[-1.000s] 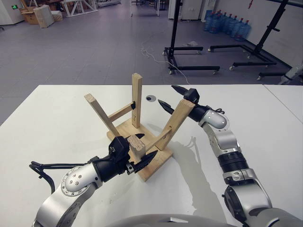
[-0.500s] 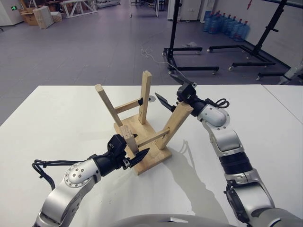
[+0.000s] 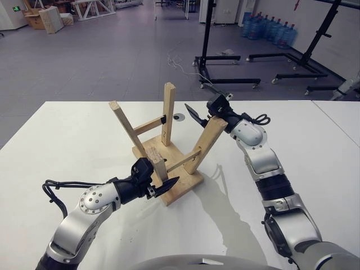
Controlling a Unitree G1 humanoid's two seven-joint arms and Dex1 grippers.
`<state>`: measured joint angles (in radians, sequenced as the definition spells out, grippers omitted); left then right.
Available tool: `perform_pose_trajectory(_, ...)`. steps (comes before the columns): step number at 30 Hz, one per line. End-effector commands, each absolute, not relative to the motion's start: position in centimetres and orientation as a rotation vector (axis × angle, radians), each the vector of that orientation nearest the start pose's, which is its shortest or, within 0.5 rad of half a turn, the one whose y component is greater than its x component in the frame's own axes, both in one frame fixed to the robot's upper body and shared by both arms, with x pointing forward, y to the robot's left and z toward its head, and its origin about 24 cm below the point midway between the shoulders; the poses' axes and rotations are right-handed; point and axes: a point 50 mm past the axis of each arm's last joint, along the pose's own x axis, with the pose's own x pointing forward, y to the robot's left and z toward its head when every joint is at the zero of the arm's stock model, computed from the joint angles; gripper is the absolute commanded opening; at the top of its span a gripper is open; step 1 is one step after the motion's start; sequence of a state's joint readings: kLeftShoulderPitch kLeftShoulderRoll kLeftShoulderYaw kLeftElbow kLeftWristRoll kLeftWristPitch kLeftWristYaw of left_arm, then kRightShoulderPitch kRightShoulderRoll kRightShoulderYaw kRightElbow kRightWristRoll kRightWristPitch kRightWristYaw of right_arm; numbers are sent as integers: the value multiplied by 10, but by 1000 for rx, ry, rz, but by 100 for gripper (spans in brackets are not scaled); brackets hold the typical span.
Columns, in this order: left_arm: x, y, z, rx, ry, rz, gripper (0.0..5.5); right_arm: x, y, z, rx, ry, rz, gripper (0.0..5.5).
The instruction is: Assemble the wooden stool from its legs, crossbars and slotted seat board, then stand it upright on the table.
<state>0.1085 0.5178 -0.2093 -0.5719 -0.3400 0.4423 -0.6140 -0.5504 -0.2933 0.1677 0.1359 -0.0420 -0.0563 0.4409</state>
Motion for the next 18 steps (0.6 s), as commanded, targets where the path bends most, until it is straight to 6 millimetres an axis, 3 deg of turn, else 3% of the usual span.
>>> perform_pose_trajectory(1, 208, 103, 100, 178, 122, -1060, 346, 287, -17, 148, -520, -454, 1059, 445)
perform_pose_trajectory(7, 206, 122, 108, 169, 84, -994, 346, 304, -47, 150, -395, -399, 901, 445)
perform_pose_trajectory(13, 187, 146, 121, 189, 25, -1000, 346, 324, -90, 168, -274, -424, 688, 445)
perform_pose_trajectory(18, 180, 153, 120, 208, 54, -1041, 346, 331, -103, 187, -232, -484, 604, 445)
